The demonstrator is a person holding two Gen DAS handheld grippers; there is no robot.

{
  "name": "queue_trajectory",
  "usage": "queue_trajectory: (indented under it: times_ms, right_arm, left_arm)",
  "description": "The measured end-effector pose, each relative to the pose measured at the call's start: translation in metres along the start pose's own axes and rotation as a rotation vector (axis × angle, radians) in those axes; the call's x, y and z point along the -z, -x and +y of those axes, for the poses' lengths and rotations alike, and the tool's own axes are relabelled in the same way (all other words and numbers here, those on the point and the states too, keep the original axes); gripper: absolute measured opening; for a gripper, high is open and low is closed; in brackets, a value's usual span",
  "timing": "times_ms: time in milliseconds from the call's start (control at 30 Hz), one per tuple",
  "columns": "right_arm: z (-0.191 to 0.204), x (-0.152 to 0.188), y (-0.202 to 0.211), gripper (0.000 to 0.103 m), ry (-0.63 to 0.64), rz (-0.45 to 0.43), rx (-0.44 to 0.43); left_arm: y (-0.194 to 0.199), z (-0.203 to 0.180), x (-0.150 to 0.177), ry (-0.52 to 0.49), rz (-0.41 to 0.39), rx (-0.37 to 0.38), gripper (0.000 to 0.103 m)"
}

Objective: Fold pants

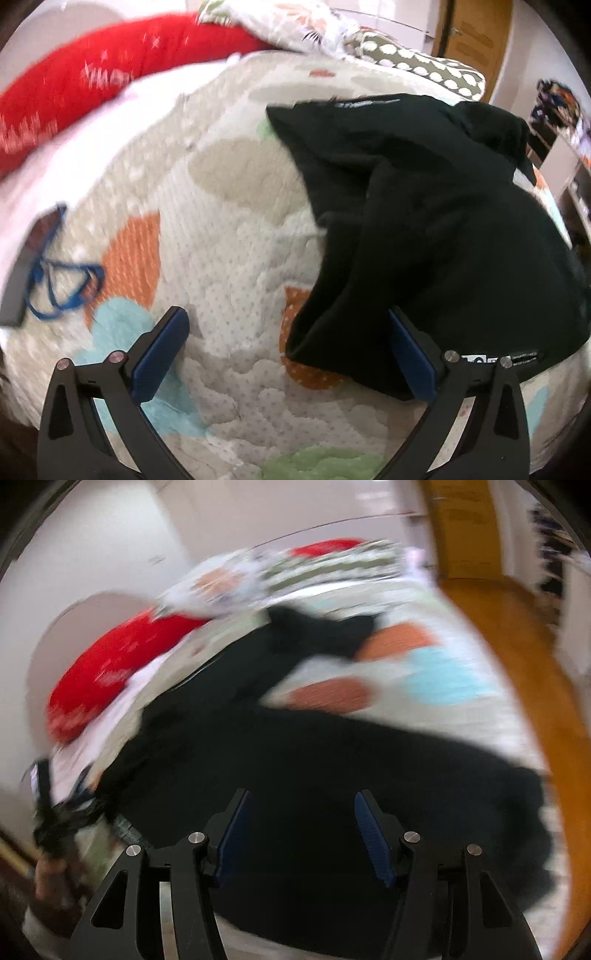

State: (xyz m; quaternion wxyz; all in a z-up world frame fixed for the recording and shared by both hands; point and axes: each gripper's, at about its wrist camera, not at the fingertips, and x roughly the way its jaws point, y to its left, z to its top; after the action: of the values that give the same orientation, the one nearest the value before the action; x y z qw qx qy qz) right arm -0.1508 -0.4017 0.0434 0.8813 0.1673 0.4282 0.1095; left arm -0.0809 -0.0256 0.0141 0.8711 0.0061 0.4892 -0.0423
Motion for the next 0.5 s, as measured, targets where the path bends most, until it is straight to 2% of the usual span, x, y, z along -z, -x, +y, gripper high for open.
queue_trajectory:
  times_ms: [67,133,200,300,400,500]
  right_arm:
    - [0.021,0.005,-0.024,0.061,0.072,0.086,0.018]
    - [0.033,0.007,-0.029,0.061,0.133,0.095,0.065]
    - [0.041,0.002,-0.023,0.060,0.159,0.086,0.033]
    - [0.040,-0.014,-0.012,0.060,0.124,0.042,0.000]
    - [0.033,-0.045,-0.009,0.062,0.087,-0.027,0.031]
    - [0.017,-0.084,-0.012,0.069,0.020,-0.099,0.052]
  left_arm:
    - [0.008,0.003,0.001,0.016,-0.015,0.024,0.103]
    - [0.022,0.001,0.001,-0.010,-0.044,0.016,0.103]
    - [0.034,-0.001,0.000,-0.025,-0.078,-0.001,0.103]
    - [0.049,-0.005,-0.005,-0.041,-0.117,0.004,0.103]
    - [0.063,-0.012,-0.015,-0.058,-0.167,0.013,0.103]
    - [0.063,-0.023,-0.034,-0.089,-0.188,-0.001,0.103]
